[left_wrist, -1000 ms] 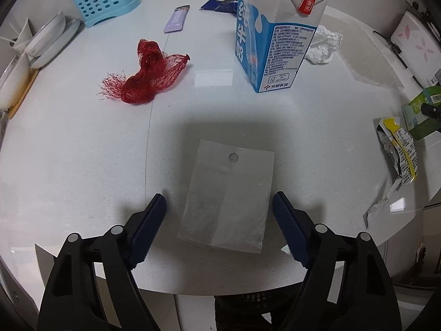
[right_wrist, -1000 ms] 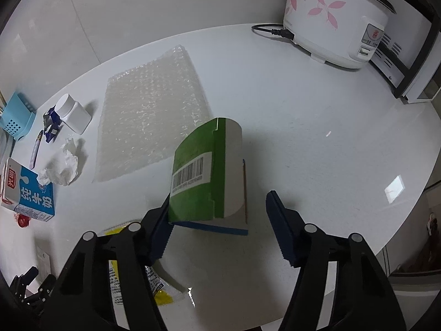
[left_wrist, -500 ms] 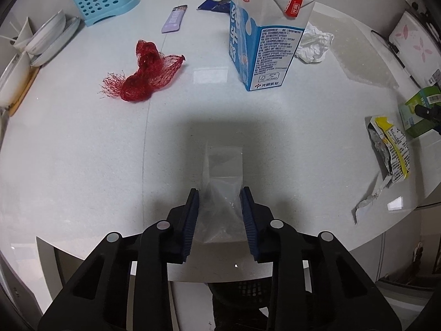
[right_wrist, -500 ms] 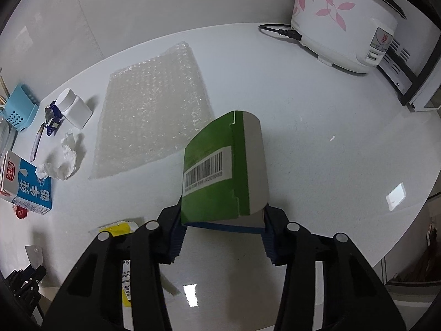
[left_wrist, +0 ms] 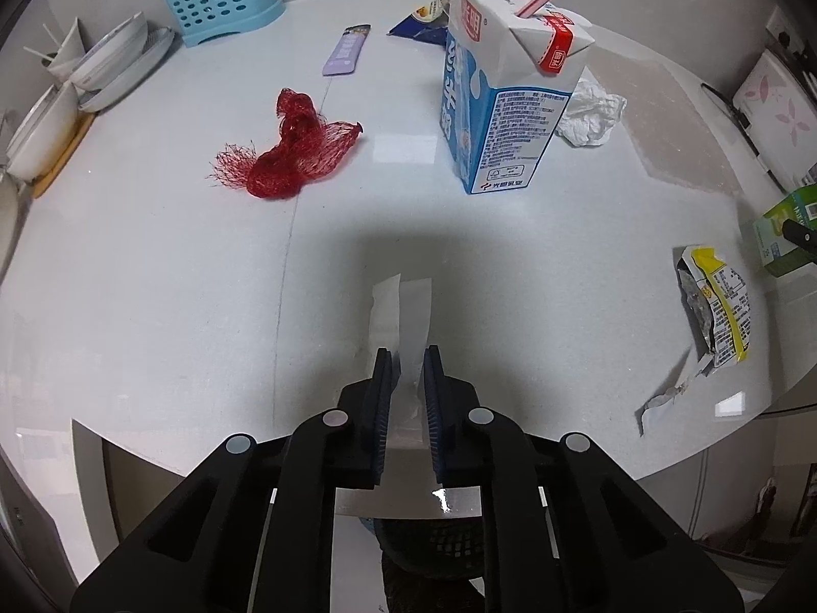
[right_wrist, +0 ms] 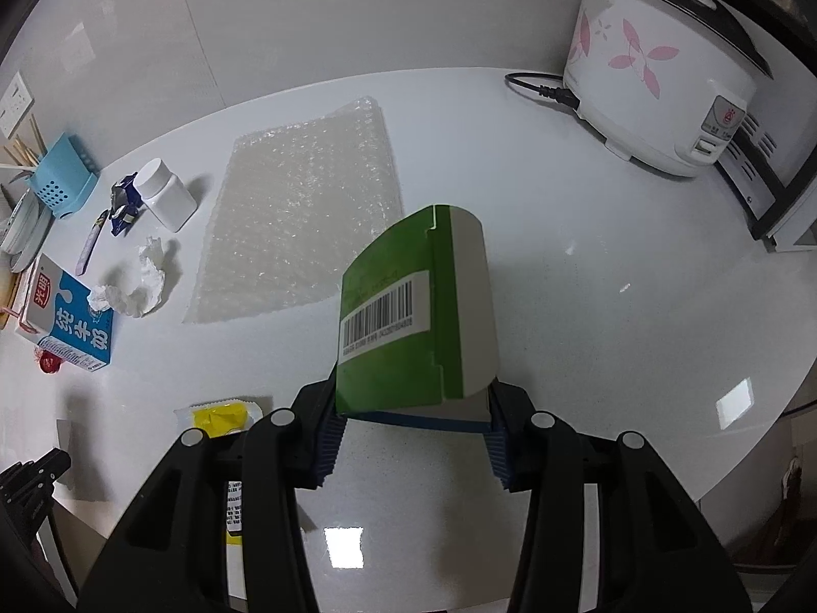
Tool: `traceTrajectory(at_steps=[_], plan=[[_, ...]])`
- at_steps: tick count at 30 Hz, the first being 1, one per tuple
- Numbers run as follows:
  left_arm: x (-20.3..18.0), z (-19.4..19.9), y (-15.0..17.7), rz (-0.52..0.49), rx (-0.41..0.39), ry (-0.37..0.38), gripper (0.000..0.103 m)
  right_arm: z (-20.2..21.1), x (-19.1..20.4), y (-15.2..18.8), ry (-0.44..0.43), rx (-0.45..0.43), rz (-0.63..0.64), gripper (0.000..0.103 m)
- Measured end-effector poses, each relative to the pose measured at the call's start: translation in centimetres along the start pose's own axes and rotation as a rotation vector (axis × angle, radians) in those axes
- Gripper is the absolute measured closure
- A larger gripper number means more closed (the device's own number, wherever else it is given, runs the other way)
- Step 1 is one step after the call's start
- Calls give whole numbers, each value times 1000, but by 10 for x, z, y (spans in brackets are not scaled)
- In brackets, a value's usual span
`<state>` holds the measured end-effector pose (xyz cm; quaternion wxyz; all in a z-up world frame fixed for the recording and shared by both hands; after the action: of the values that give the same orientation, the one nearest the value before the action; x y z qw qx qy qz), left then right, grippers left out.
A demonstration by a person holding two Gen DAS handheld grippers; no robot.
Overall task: Collect trash
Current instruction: 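Carry the plastic bag and green box over the black trash bin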
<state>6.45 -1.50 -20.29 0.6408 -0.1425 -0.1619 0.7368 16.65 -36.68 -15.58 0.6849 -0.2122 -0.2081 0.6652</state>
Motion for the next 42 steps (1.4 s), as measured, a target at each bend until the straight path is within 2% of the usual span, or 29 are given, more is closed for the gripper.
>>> traceTrajectory(at_steps=[5,8,16,24,25,27,28,29,33,37,42], plan=[[2,5,2,29,-6,-33,98,12,5,-3,-43,-24,39,59],[1,15,0,49,-29,-16,98,20,9,-6,-59,-42,58,59],[1,42,-3,14,-86,27,98,46,23,-3,-57,-79,48,59],[39,37,-1,50,-80,42,97,70,35,12,-20,-103,41,59],[42,37,2,54,-80,46,94,72,36,15,-16,-102,39,59],[48,35,7,63,-61,43,70,75,40,22,-12,-97,40,59],[51,35,9,75,-60,36,51,75,41,23,-10,-95,42,59],[54,34,11,90,-62,28,44,76,43,26,-9,-94,43,59],[51,22,16,147,-19,50,38,79,50,29,-10,-93,49,59],[47,7,17,213,31,20,36,83,54,26,-16,-99,58,59],[45,-6,18,249,53,-47,36,82,62,22,-29,-107,86,59]])
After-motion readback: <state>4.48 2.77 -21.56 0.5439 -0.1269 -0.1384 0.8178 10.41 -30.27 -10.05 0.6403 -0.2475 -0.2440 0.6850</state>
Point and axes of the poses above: each gripper's, at about its wrist camera, not at the fingertips, and z roughly against the way its jaws point, x to its left, y to its underside, the point moved 5 cm from there along -z, roughly the way its jaws point, and after that the axes turned 6 degrees about -x, right-handed, at the moved point
